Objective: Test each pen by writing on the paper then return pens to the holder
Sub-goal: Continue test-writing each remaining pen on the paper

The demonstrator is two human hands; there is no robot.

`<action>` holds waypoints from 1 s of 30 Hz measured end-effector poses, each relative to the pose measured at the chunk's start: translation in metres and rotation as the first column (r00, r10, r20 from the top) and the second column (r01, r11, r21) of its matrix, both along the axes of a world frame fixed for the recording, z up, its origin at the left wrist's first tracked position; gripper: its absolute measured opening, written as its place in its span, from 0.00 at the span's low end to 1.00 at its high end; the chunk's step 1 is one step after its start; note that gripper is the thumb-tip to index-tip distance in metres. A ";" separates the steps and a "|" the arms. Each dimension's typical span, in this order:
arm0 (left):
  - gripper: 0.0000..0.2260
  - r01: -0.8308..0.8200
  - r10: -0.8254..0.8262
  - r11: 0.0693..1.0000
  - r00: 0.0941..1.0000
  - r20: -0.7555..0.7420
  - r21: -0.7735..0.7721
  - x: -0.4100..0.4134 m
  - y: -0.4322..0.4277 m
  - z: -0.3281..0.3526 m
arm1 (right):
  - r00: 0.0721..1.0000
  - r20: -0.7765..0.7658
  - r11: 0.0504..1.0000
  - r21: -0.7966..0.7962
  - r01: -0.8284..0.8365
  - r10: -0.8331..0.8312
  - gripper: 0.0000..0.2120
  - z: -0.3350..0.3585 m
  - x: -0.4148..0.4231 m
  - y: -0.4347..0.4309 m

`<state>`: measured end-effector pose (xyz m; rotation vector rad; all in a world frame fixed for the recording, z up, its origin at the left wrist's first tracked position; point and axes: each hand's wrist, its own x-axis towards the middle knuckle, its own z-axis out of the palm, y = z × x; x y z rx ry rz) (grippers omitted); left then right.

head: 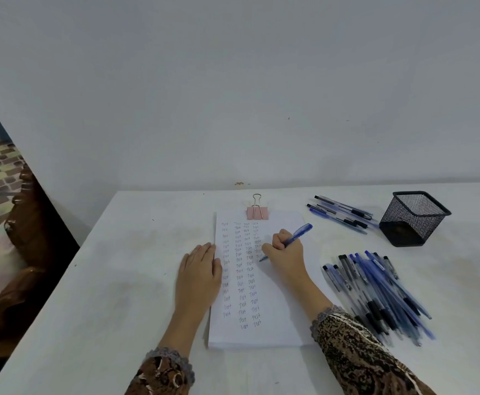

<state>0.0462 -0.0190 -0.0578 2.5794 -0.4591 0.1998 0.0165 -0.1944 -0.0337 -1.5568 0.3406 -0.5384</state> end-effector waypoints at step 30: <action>0.19 -0.001 0.001 1.000 1.000 0.003 -0.017 -0.001 -0.001 0.000 | 0.997 0.074 0.903 0.430 -0.005 -0.029 0.18 0.004 -0.002 -0.011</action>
